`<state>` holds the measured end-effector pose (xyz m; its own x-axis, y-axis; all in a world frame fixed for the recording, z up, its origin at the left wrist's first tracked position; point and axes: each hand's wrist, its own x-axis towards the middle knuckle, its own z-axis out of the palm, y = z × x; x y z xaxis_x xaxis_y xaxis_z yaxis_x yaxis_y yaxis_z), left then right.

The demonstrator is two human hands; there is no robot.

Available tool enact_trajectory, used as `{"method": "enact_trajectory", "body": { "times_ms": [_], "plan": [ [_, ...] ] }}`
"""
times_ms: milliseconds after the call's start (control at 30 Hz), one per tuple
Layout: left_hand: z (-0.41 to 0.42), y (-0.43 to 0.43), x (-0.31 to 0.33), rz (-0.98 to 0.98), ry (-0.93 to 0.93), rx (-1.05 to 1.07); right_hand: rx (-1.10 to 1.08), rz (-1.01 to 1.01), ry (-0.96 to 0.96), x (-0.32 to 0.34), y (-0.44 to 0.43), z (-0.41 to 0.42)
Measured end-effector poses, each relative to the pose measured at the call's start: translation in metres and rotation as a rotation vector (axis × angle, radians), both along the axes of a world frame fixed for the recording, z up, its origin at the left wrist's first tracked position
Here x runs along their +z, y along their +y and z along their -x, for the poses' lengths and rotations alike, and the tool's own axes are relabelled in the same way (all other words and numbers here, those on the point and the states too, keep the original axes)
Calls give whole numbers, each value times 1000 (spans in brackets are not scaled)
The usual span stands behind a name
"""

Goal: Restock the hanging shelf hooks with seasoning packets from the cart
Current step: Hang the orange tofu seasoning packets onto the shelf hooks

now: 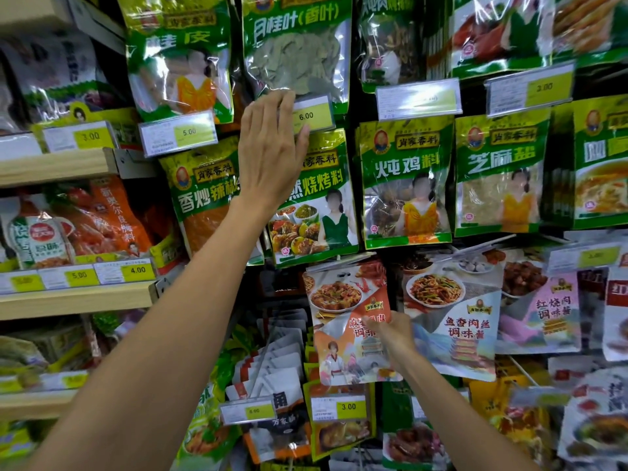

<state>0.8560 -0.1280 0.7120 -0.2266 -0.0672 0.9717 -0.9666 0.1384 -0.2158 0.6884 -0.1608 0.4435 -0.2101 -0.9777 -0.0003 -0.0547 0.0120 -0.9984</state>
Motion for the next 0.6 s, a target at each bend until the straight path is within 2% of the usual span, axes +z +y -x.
{"method": "enact_trajectory", "body": {
  "times_ms": [200, 367, 500, 600],
  "plan": [
    [1, 6, 0, -56, 4, 5, -44, 26, 23, 0, 1, -8],
    [2, 25, -11, -62, 4, -25, -83, 61, 300, 2, 28, -5],
    [13, 51, -58, -25, -47, -132, -20, 219, 276, 1, 73, 5],
    [27, 72, -113, -119, -64, -251, 13, 299, 296, -9, 110, 28]
  ]
}}
